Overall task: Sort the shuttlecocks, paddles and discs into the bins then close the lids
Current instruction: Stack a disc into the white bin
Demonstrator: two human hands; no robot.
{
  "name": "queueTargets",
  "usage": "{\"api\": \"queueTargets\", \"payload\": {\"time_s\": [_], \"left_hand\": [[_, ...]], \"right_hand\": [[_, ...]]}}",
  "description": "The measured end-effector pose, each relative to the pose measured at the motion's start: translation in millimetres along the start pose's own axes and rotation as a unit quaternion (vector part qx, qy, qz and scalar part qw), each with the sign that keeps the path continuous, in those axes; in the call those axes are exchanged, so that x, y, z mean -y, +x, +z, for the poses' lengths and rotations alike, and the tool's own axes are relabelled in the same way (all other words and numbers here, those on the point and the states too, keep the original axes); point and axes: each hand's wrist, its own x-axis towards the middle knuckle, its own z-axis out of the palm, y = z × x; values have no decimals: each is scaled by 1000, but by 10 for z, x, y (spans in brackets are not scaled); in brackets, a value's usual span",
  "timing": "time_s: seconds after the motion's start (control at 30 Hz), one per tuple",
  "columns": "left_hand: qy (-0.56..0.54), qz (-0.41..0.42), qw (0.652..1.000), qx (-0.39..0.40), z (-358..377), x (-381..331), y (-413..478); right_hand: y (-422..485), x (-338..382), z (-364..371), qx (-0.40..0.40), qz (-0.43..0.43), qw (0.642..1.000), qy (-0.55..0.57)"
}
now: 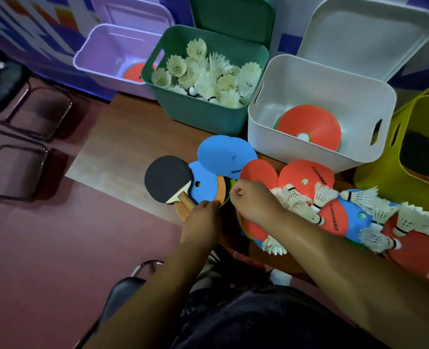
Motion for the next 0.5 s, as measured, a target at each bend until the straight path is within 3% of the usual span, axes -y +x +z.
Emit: {"api": "queueTargets", "payload": {"time_s": [0.13, 0.27, 0.4, 0.5], "left_hand": [[-30, -25, 999, -13, -190, 53, 48], [-89, -43, 994, -54, -348, 73, 38], [-140, -17, 986, -88, -402, -14, -2], [-162, 16, 981, -110, -447, -108, -38]], "right_hand": [[84, 83, -53, -6, 28, 999, 36], [102, 290, -136, 54, 87, 990, 97], [108, 512, -243, 83, 138, 970, 180], [100, 605, -376, 83, 167, 966, 177]]}}
